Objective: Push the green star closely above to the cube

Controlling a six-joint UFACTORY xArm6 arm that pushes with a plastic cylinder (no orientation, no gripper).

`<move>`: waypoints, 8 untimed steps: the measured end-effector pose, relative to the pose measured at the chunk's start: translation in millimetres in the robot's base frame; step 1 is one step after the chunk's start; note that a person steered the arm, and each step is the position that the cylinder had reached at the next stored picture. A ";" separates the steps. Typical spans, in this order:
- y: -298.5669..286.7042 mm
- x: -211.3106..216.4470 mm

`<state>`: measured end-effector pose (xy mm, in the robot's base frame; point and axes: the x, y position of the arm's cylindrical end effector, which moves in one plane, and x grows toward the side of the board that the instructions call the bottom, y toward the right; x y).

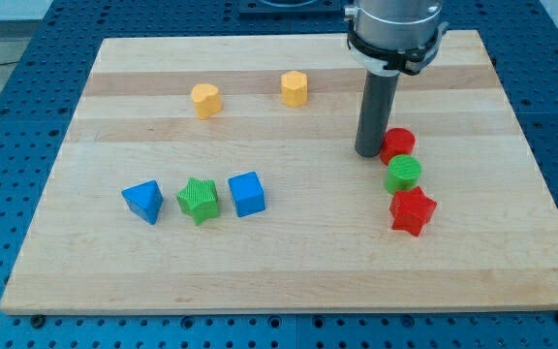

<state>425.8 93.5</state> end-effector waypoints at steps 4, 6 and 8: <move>-261.2 11.1; -373.1 105.0; -261.9 147.2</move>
<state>573.0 -168.3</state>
